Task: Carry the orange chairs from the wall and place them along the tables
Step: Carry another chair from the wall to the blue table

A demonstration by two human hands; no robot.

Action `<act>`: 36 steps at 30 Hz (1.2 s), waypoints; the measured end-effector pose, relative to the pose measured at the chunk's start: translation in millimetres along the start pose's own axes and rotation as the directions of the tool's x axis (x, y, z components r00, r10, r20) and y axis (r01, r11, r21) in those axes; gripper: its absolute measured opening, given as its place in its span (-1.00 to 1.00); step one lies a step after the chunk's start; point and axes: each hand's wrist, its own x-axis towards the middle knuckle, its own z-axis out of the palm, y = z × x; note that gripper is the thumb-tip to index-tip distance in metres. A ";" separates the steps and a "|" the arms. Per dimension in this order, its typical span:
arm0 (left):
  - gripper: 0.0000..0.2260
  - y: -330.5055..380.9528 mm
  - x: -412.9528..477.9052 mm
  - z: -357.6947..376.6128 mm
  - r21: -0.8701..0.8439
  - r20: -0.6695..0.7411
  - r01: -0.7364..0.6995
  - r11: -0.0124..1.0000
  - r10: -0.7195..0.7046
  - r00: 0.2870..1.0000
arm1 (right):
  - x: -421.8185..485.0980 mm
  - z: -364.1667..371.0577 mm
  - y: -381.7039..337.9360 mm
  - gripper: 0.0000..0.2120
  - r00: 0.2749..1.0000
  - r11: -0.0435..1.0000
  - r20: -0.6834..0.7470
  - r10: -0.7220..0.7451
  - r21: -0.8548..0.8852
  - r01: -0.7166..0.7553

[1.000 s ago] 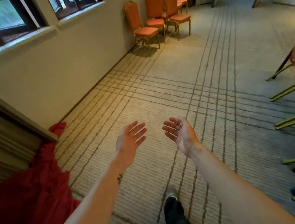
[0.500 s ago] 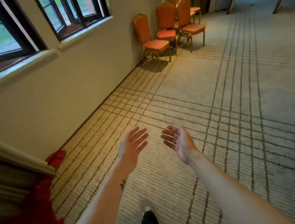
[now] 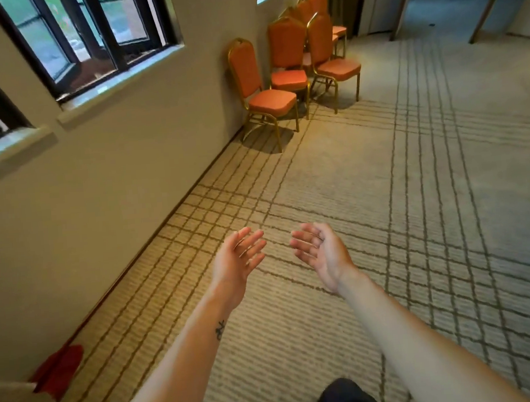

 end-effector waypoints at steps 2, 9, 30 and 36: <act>-0.65 20.7 47.7 9.7 0.019 0.023 -0.001 1.000 0.000 1.000 | 47.2 15.3 -17.4 -0.75 1.000 1.000 0.000 -0.010 0.012 0.010; -0.64 70.9 222.8 45.9 0.049 0.025 -0.008 0.999 0.006 1.000 | 218.9 53.4 -77.9 -0.75 1.000 1.000 0.017 0.002 0.018 -0.002; -0.67 259.1 719.0 159.3 -0.020 0.010 -0.042 0.999 0.043 0.999 | 702.6 193.9 -299.7 -0.73 1.000 0.999 -0.004 0.006 -0.052 -0.007; -0.67 340.8 864.9 163.5 -0.008 0.070 -0.020 1.000 0.020 0.997 | 828.7 270.6 -348.0 -0.71 0.998 0.997 -0.030 -0.048 -0.061 0.046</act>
